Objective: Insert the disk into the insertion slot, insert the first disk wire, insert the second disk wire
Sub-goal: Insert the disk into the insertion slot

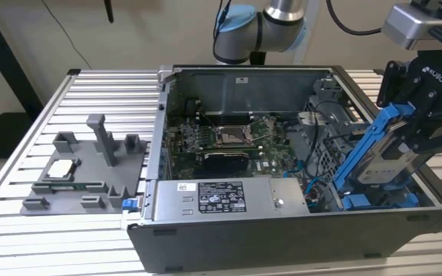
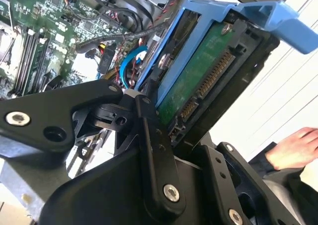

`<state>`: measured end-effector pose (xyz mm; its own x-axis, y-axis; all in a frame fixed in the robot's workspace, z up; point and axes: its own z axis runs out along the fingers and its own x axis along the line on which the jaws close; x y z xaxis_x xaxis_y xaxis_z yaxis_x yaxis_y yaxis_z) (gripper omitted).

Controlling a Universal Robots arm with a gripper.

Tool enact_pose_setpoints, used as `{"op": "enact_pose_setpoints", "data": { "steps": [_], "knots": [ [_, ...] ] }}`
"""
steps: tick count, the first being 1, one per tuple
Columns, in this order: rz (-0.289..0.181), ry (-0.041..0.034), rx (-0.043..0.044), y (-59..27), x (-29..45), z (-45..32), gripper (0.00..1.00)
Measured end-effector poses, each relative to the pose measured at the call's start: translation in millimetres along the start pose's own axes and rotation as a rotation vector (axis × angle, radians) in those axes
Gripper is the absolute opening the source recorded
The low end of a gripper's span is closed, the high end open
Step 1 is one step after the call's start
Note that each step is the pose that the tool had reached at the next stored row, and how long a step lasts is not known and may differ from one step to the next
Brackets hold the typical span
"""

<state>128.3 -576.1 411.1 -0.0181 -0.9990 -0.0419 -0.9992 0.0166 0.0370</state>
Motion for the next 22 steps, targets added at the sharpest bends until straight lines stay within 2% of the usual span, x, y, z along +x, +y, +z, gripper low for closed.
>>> {"op": "enact_pose_setpoints", "data": {
  "steps": [14,22],
  "knots": [
    [0.000,0.0002,0.0003,1.8,1.7,-1.1,0.33],
    [0.000,0.0004,0.0017,1.9,2.3,3.9,0.33]
  ]
}}
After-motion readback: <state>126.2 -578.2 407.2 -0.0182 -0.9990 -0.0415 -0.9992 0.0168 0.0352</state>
